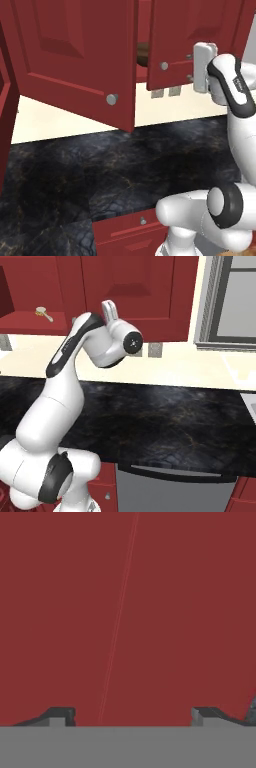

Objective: Pick the mug and place it in the sink. Pick the bowl and place it in the open cabinet and then close the cabinet.

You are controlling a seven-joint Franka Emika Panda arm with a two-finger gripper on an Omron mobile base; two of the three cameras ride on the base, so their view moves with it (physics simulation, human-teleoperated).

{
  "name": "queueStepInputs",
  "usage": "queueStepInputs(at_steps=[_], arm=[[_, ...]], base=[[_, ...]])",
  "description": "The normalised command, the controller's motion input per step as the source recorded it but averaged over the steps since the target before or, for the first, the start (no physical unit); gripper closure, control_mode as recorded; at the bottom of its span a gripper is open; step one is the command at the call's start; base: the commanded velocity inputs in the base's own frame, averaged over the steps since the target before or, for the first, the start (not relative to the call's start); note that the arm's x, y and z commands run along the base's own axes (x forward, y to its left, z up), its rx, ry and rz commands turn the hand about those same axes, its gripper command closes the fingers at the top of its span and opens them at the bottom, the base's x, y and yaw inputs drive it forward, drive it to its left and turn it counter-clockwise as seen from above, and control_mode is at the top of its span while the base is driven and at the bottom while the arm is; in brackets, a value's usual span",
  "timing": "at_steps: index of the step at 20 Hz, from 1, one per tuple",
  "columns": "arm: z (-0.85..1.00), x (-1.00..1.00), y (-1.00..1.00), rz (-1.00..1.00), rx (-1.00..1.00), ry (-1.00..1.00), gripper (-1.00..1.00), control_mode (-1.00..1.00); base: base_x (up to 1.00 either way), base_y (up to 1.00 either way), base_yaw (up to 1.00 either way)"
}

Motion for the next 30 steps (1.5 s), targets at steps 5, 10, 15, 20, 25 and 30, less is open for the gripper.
queueStepInputs(at_steps=[5,10,15,20,25,30], arm=[[-0.02,0.80,0.00,-0.06,0.00,0.05,-1.00,-1.00],[-0.04,0.75,0.00,-0.04,0.00,0.04,-1.00,-1.00],[-0.06,0.40,0.00,-0.01,0.00,0.02,-1.00,-1.00],[0.02,-0.59,0.00,0.00,0.01,-0.03,-1.00,-1.00],[0.12,-0.71,0.00,-0.01,0.03,-0.02,-1.00,-1.00],[0.35,-0.66,0.00,-0.01,0.02,-0.05,-1.00,-1.00]], base=[[0.00,0.00,0.00],[0.00,0.00,0.00],[0.00,0.00,0.00],[0.00,0.00,0.00],[0.00,0.00,0.00],[0.00,0.00,0.00]])
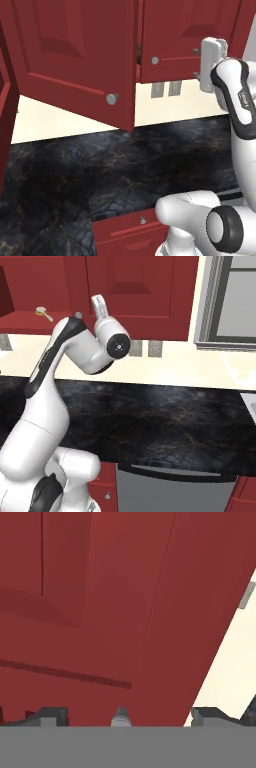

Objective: Pick the mug and place it in the sink. Pick the bowl and place it in the open cabinet and then close the cabinet.

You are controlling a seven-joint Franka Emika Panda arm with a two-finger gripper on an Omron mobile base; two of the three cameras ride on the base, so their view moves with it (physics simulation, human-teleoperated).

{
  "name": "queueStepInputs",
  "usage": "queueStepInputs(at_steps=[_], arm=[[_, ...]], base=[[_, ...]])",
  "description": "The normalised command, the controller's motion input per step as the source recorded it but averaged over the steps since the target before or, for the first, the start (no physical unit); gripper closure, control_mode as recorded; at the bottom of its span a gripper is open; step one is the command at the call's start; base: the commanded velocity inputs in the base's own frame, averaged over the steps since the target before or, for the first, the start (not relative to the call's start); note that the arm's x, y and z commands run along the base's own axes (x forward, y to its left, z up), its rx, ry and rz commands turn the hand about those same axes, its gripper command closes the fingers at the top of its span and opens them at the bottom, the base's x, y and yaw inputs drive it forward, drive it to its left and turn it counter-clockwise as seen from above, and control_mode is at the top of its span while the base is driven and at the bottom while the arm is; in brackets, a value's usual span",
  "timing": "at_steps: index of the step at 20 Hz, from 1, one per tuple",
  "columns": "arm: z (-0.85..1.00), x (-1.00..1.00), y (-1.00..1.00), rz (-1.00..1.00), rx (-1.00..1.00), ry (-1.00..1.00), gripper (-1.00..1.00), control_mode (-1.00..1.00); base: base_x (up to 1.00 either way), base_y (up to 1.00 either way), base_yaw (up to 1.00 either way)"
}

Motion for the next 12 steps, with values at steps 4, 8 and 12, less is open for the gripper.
queueStepInputs(at_steps=[4,8,12], arm=[[0.34,-0.61,-0.13,-0.02,0.12,0.00,-1.00,-1.00],[0.18,-0.76,-0.23,-0.02,0.13,0.00,-1.00,-1.00],[0.12,-0.91,-0.44,0.00,0.13,0.00,-1.00,-1.00]], base=[[0.00,0.00,0.00],[0.00,0.00,0.00],[0.00,0.00,0.00]])
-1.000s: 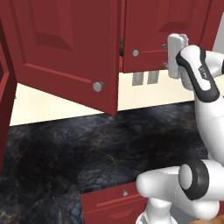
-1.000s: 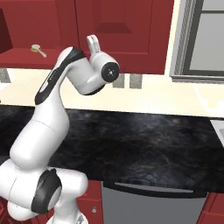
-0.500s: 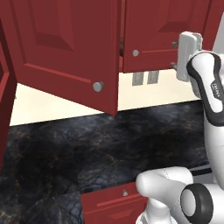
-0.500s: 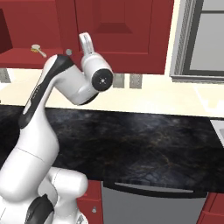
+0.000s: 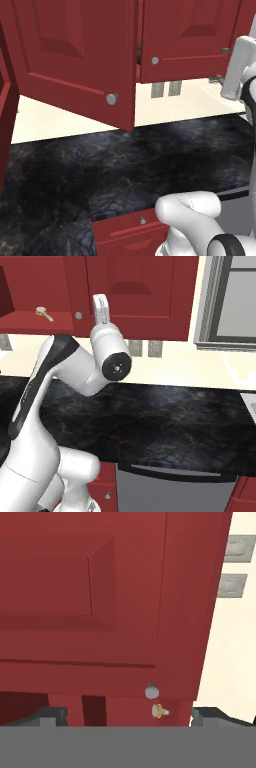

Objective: Pick the mug and place it in the sink. Pick the bowl and place it in the open cabinet and then close the cabinet.

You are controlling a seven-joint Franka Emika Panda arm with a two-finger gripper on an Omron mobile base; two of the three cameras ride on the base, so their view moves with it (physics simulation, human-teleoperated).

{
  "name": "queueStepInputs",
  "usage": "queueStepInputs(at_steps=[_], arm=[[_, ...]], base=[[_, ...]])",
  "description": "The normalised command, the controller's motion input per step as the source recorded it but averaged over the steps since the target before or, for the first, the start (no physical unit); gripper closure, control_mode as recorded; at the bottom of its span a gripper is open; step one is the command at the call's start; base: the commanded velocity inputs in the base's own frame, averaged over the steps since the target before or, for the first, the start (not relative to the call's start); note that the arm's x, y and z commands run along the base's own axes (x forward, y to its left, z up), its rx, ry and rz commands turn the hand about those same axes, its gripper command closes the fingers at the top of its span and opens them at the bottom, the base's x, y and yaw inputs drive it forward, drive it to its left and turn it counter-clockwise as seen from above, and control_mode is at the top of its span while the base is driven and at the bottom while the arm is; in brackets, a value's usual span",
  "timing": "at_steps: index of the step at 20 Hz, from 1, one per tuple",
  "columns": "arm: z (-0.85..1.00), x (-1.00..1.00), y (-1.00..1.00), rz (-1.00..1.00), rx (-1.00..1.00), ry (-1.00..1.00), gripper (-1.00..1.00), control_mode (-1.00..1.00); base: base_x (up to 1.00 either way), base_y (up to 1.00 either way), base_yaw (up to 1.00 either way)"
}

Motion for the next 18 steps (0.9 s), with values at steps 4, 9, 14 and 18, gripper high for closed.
queueStepInputs(at_steps=[4,9,14,18], arm=[[0.00,-0.83,-0.29,0.00,0.12,0.00,-1.00,-1.00],[0.00,-0.76,0.01,0.00,0.09,0.00,-1.00,-1.00],[-0.10,-0.54,0.45,0.00,0.00,-0.03,-1.00,-1.00],[-0.03,-0.53,0.57,0.00,0.00,-0.11,-1.00,-1.00]], base=[[0.00,0.00,0.00],[0.00,0.00,0.00],[0.00,0.00,0.00],[0.00,0.00,0.00]])
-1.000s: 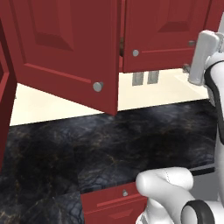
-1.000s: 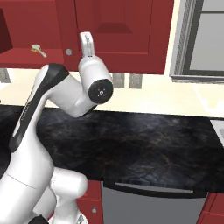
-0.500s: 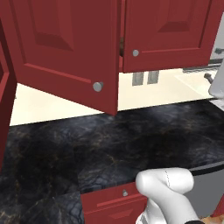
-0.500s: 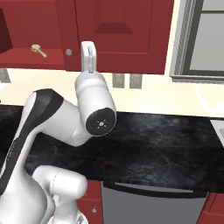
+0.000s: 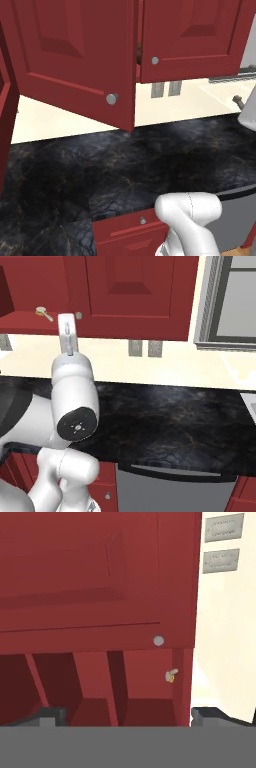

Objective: Pick the mug and place it in the sink. Pick the bowl and place it in the open cabinet and then close the cabinet.

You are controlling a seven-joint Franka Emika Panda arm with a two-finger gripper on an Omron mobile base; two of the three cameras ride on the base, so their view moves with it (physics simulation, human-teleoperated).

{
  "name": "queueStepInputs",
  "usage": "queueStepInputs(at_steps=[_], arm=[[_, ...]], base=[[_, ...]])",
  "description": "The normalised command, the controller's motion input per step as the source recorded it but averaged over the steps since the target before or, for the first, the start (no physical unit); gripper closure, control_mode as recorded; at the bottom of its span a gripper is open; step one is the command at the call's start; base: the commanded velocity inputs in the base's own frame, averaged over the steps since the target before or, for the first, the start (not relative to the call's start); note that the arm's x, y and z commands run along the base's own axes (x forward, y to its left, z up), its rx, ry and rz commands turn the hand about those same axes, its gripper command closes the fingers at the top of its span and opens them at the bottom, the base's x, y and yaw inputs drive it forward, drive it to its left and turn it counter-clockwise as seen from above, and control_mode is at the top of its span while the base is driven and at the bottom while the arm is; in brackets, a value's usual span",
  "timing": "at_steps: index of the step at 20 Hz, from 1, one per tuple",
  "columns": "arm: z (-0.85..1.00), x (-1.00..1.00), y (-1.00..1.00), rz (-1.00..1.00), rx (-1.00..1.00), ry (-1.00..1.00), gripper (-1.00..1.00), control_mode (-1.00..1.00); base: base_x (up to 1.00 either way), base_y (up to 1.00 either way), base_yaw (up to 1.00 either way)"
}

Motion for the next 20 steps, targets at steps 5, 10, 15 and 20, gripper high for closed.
queueStepInputs(at_steps=[5,10,15,20], arm=[[0.00,-0.50,0.55,0.00,-0.01,-0.08,-1.00,-1.00],[0.05,-0.38,0.44,0.00,0.00,-0.01,-1.00,-1.00],[0.02,-0.18,0.49,0.00,-0.01,0.00,-1.00,-1.00],[0.00,-0.21,0.48,0.00,-0.01,0.00,-1.00,-1.00]], base=[[0.00,0.00,0.00],[0.00,0.00,0.00],[0.00,0.00,0.00],[0.00,0.00,0.00]])
